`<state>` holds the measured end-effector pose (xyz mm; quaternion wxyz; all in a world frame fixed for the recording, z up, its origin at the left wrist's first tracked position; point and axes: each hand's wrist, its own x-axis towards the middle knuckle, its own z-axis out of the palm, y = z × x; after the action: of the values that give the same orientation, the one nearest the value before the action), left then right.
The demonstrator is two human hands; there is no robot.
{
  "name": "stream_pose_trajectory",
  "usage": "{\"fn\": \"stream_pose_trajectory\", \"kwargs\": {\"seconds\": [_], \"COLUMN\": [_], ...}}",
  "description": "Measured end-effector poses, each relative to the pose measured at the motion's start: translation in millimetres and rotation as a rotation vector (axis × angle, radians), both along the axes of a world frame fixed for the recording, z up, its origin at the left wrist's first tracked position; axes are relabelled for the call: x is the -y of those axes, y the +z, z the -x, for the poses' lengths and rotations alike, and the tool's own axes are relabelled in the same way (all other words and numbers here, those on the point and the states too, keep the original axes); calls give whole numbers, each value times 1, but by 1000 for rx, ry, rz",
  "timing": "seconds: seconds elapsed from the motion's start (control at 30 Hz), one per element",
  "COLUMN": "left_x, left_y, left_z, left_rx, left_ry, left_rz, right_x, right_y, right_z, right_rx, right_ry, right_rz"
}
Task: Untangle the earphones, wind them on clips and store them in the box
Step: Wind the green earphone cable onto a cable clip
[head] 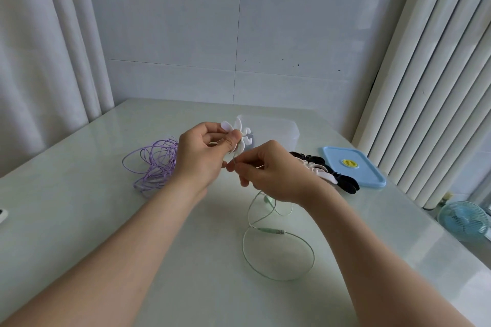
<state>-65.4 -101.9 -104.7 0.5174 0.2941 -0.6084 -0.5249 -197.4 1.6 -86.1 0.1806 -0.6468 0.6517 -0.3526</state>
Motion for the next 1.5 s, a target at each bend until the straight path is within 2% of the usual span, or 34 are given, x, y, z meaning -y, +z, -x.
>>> {"fn": "stream_pose_trajectory", "kwargs": {"seconds": [0.13, 0.23, 0.4, 0.47, 0.63, 0.87, 0.97, 1.13, 1.3, 1.37, 1.5], "left_x": [1, 2, 1, 1, -4, 1, 2, 2, 1, 1, -1], "left_y": [-4, -4, 0, 0, 3, 3, 2, -4, -4, -4, -6], "left_z": [3, 2, 1, -1, -2, -9, -9, -4, -3, -3, 1], "left_rx": [3, 92, 80, 50, 32, 85, 172, 220, 243, 264, 168], "left_ry": [2, 3, -251, -353, -432, -493, -476, -458, -484, -460, -424], "left_rz": [-22, 98, 10, -65, -141, -57, 35, 91, 169, 199, 134], "right_x": [-4, -5, -3, -2, 0, 1, -1, -3, -2, -1, 4], "right_y": [3, 6, 10, 9, 7, 6, 7, 11, 10, 7, -1], "right_z": [0, 1, 8, 9, 7, 10, 12, 20, 24, 27, 35], "right_rx": [-49, 41, 78, 82, 168, 138, 113, 308, 513, 455, 227], "right_ry": [9, -22, -212, -203, -147, -178, -232, -323, -300, -341, -462], "right_rz": [41, 151, 317, 318, 282, 264, 268, 323, 228, 215, 202]}}
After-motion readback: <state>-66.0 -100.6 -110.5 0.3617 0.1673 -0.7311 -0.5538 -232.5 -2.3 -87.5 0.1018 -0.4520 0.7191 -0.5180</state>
